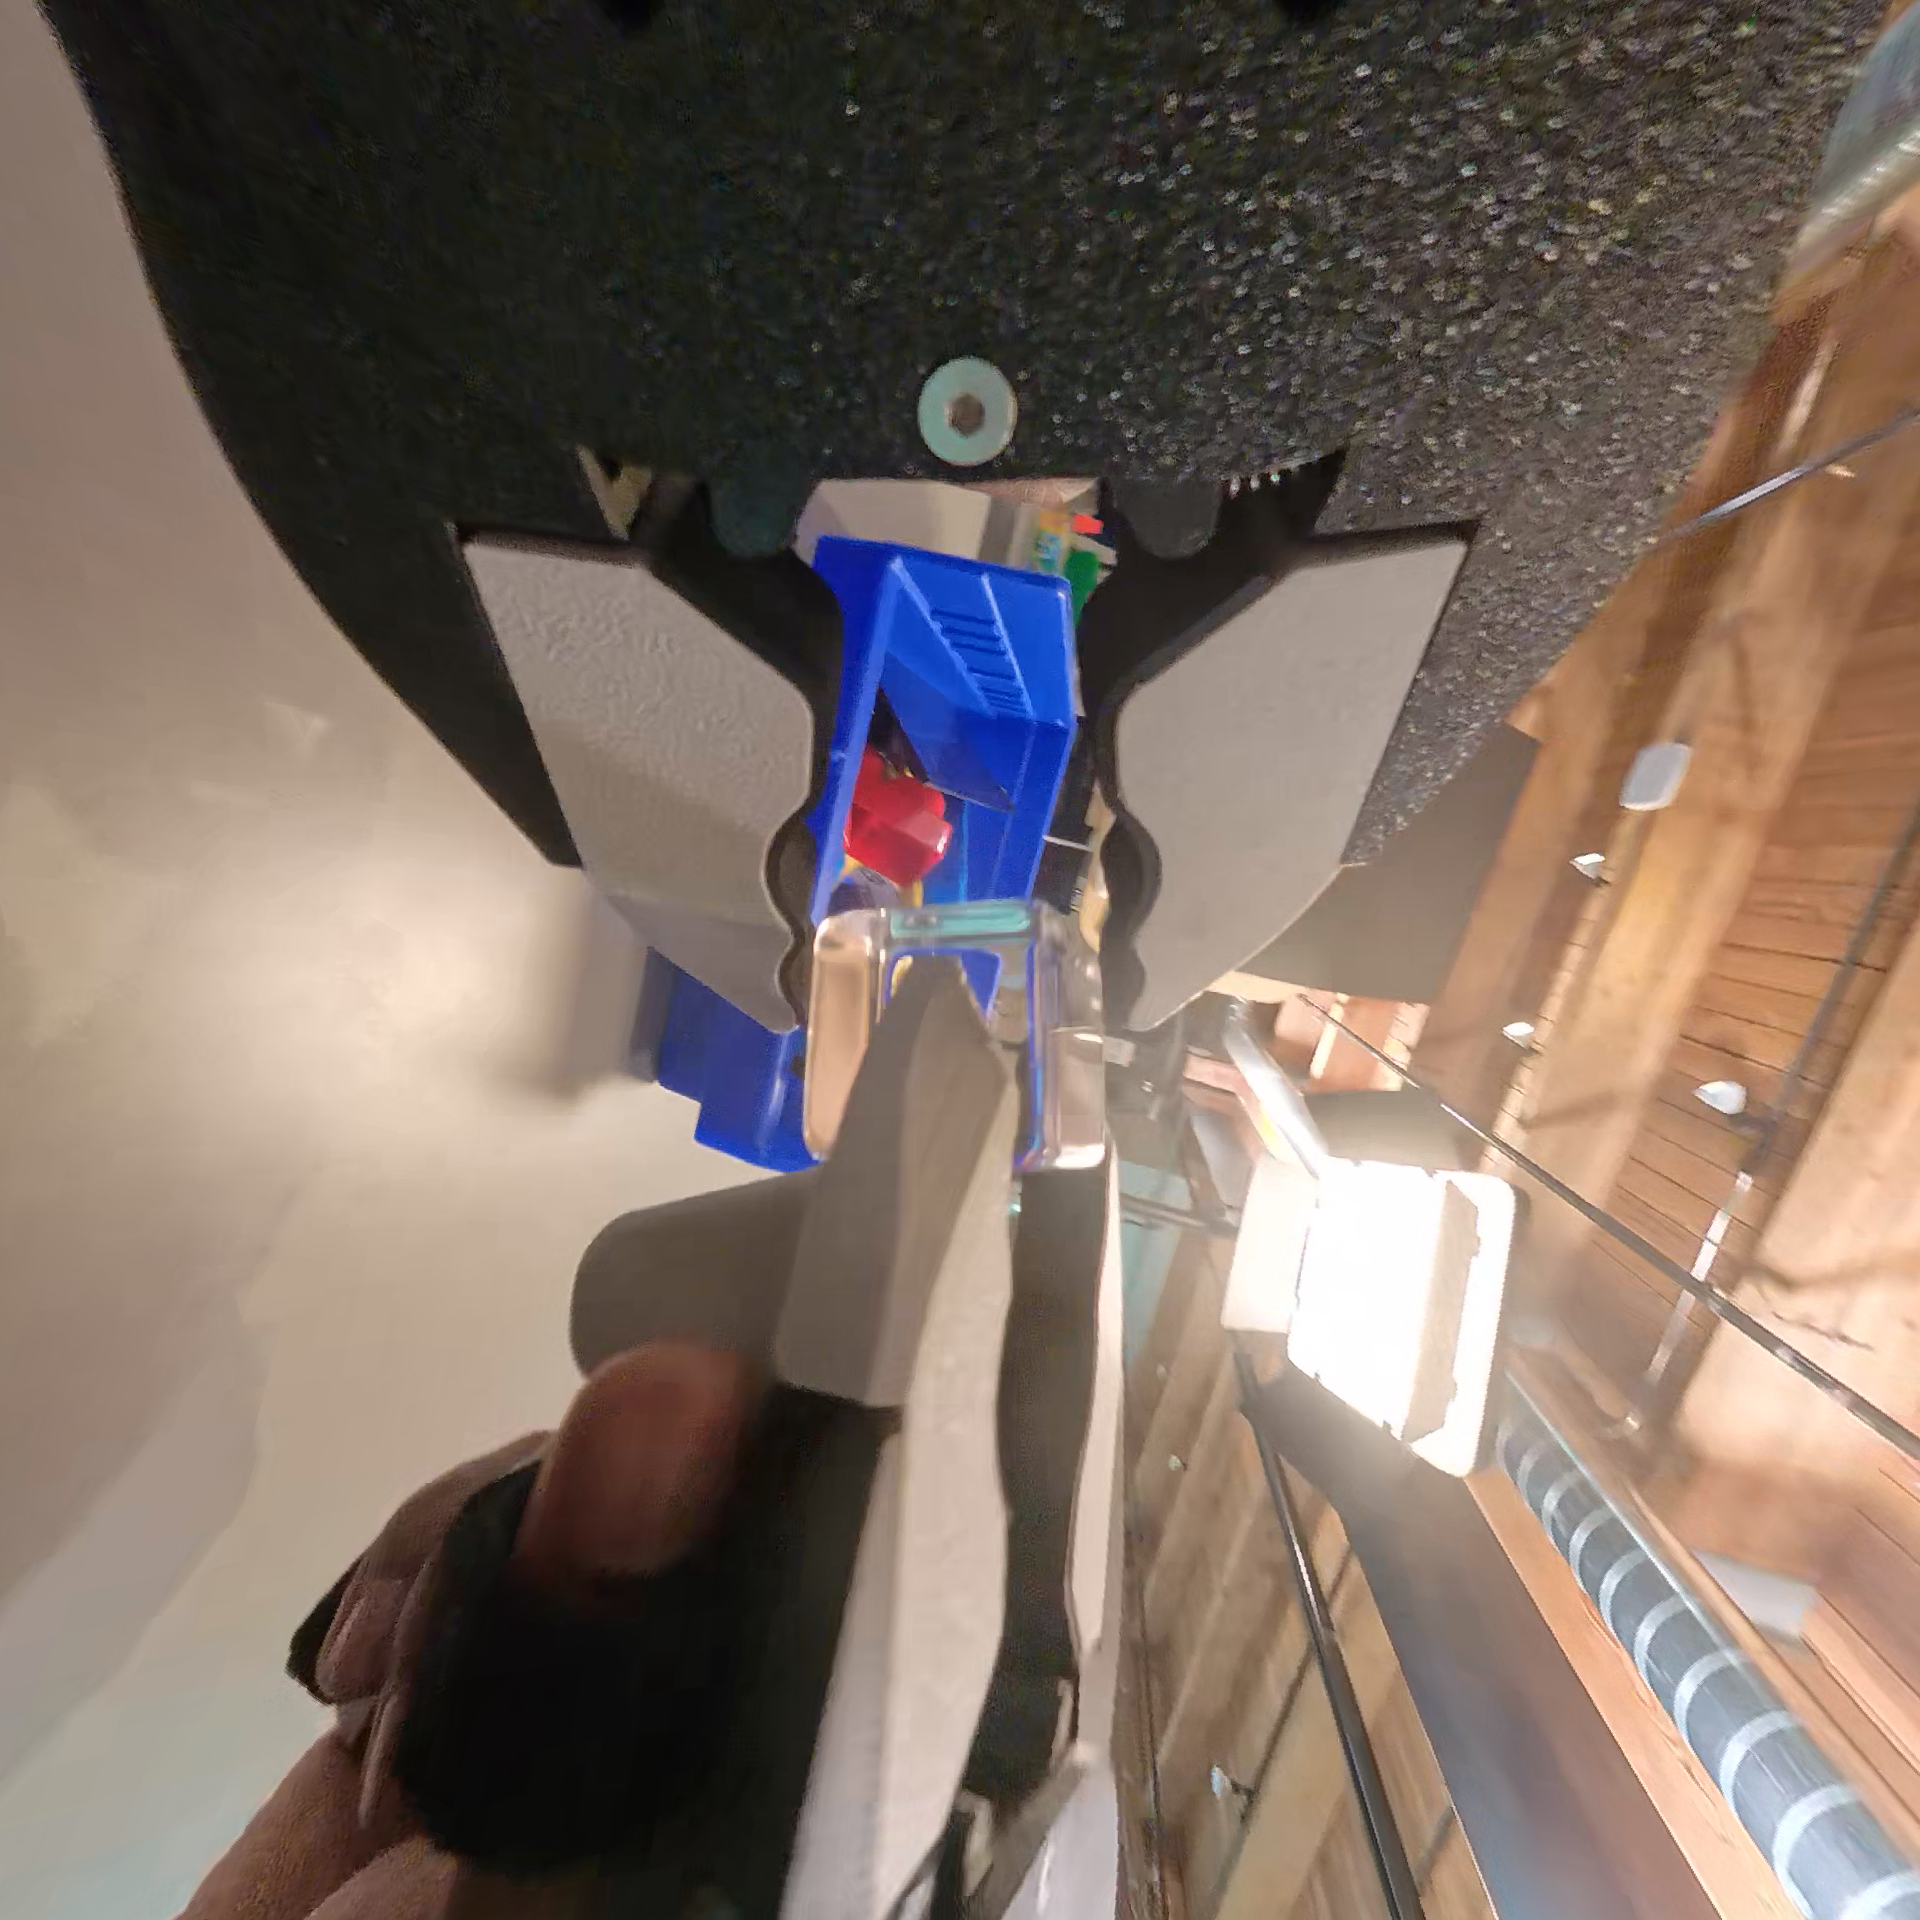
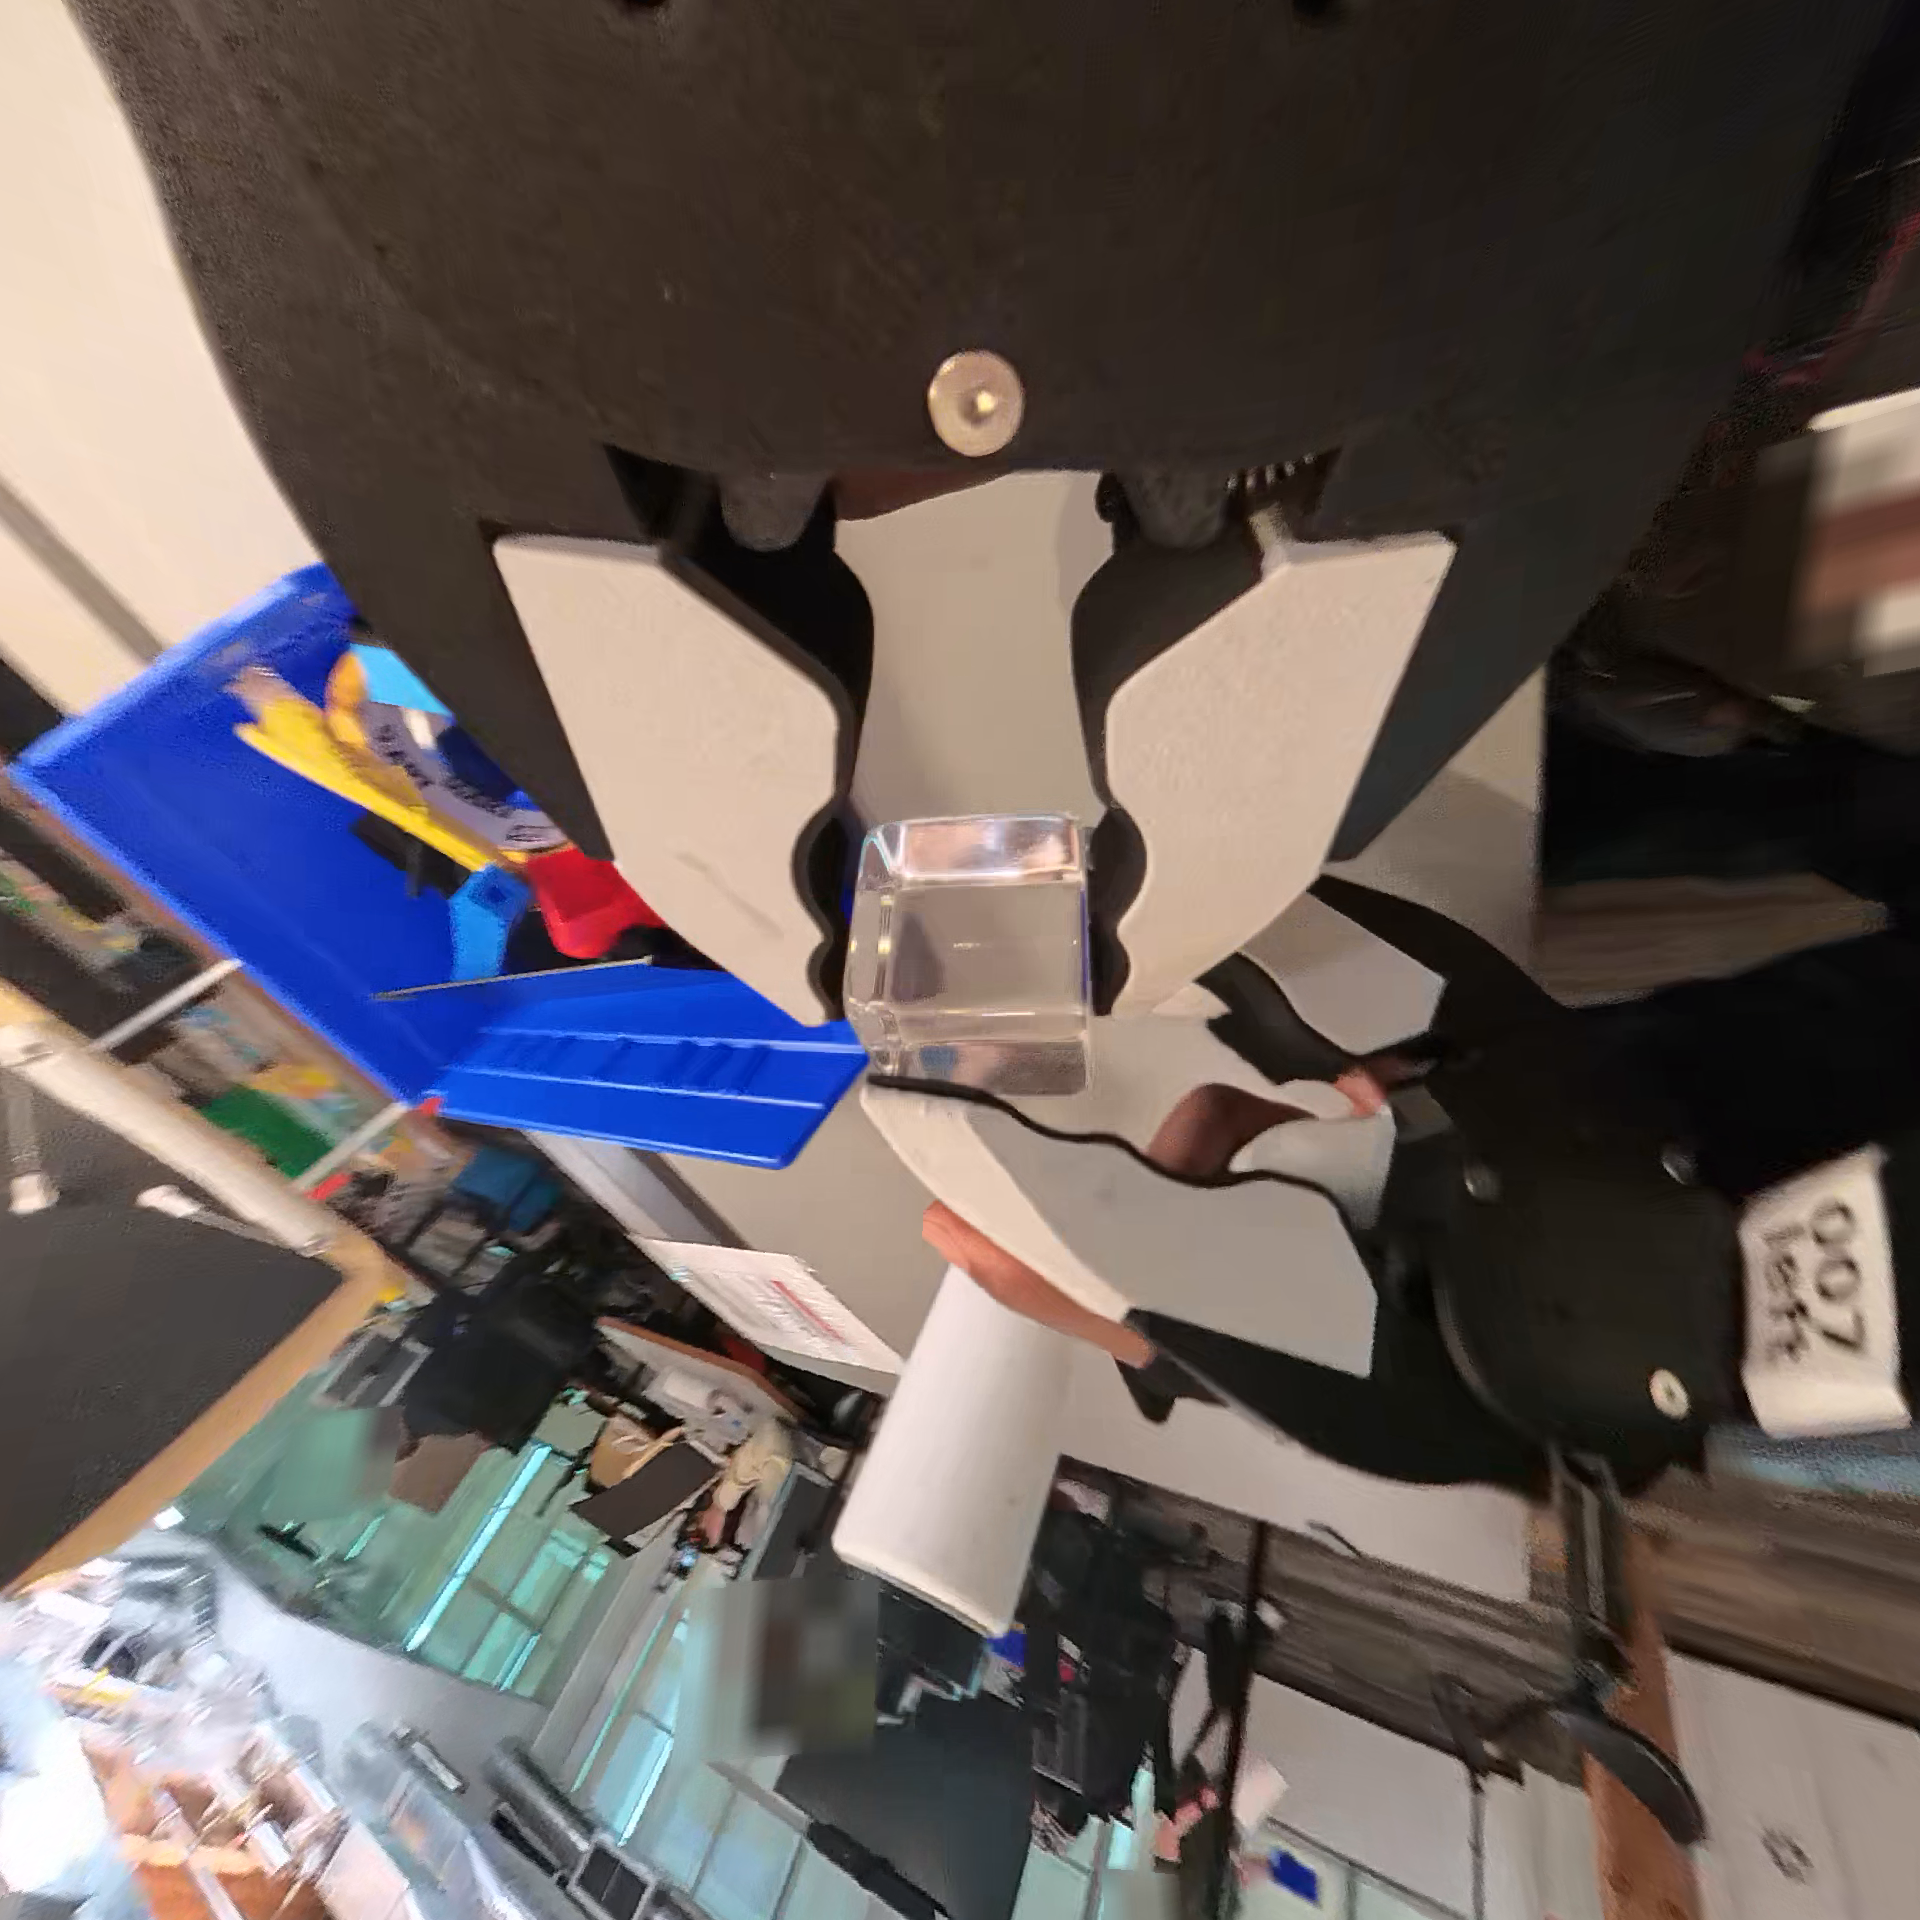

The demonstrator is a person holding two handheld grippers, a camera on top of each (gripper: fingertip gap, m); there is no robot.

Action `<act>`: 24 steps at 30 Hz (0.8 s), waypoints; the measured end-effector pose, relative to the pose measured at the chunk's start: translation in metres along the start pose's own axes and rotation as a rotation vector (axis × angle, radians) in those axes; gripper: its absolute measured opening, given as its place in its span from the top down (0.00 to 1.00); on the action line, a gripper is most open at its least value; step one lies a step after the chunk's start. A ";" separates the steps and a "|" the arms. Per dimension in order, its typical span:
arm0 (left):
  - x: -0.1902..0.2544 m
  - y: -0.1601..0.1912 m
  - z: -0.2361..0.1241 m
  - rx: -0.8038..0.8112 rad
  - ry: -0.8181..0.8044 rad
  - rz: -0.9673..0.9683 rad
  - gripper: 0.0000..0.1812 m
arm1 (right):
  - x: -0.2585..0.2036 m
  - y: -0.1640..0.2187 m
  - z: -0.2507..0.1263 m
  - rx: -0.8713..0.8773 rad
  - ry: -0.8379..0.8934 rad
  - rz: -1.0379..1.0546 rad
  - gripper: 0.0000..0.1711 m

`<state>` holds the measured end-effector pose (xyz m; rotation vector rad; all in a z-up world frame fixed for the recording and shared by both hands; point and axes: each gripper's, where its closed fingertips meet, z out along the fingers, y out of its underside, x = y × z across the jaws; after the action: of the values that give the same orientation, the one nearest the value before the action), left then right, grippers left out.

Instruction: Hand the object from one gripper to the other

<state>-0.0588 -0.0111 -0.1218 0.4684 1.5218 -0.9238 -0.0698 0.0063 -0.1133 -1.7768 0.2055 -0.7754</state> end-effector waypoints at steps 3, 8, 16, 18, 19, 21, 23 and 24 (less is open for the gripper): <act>-0.005 0.015 -0.004 -0.060 0.052 -0.128 0.70 | 0.011 0.002 -0.001 -0.040 0.137 -0.172 0.74; -0.018 0.026 -0.014 -0.114 0.185 -0.607 0.69 | 0.030 0.005 -0.003 -0.107 0.370 -0.470 0.74; -0.016 -0.001 -0.011 -0.036 0.387 -1.287 0.63 | 0.023 -0.001 0.001 -0.117 0.505 -0.784 0.74; -0.006 -0.008 -0.007 -0.045 0.434 -1.327 0.60 | 0.019 -0.001 0.003 -0.128 0.523 -0.859 0.74; -0.003 -0.010 -0.005 -0.046 0.441 -1.346 0.61 | 0.016 0.000 0.005 -0.131 0.522 -0.893 0.74; 0.004 -0.010 0.001 -0.067 0.430 -1.353 0.62 | 0.009 -0.002 0.008 -0.112 0.530 -0.954 0.74; 0.009 -0.006 0.006 -0.091 0.398 -1.313 0.69 | 0.005 -0.002 0.011 -0.105 0.533 -0.984 0.74; 0.008 0.001 0.007 -0.113 0.352 -1.272 0.74 | 0.005 -0.002 0.012 -0.104 0.532 -0.978 0.74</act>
<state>-0.0549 -0.0182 -0.1296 -0.5626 2.1849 -1.7431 -0.0597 0.0136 -0.1115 -1.6885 -0.3195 -1.9612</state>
